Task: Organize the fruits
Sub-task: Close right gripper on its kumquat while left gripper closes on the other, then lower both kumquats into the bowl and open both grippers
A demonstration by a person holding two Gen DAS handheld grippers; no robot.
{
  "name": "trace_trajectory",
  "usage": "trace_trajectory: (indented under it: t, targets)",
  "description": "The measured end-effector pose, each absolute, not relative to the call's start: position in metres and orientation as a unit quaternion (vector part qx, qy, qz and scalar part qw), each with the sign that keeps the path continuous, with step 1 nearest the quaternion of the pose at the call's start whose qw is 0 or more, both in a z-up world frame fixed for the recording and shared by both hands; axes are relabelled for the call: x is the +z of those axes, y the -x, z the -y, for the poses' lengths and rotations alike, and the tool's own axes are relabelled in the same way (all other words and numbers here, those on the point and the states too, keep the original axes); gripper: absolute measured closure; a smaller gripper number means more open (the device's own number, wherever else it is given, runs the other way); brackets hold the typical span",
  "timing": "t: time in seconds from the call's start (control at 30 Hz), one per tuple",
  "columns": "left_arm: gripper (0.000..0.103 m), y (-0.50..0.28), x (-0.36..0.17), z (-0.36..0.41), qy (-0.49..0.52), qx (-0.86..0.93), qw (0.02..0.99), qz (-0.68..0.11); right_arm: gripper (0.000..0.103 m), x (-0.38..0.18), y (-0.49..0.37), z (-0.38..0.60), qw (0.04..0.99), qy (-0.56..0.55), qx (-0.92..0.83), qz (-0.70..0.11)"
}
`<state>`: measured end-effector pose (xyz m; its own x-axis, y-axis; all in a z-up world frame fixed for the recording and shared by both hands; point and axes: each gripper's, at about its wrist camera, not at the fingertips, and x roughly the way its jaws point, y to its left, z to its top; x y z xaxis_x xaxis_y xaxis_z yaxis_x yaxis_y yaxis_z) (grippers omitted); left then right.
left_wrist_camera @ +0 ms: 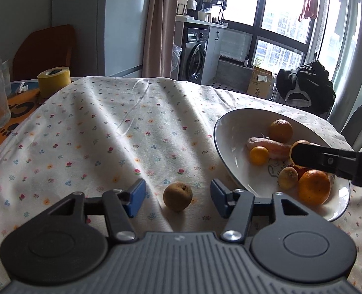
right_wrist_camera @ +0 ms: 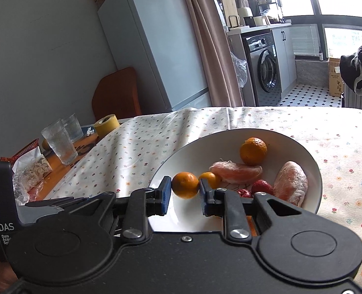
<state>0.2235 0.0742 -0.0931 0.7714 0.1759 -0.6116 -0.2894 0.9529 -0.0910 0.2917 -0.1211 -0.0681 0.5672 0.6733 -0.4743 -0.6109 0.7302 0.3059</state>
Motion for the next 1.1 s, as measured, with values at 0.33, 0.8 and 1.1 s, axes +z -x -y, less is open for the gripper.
trace_trajectory:
  t: [0.33, 0.8, 1.1]
  targets:
    - [0.079, -0.229, -0.098, -0.072, 0.094, 0.114, 0.934, -0.326, 0.076, -0.071, -0.305, 0.134, 0.886, -0.083, 0.349, -0.292]
    - [0.079, -0.221, -0.069, -0.056, 0.102, 0.097, 0.946, -0.292, 0.062, -0.051, -0.298, 0.161, 0.907, -0.091, 0.324, -0.253]
    - [0.079, -0.232, -0.060, -0.034, 0.106, 0.076, 0.948, -0.290, 0.057, -0.059, -0.293, 0.189, 0.907, -0.086, 0.315, -0.265]
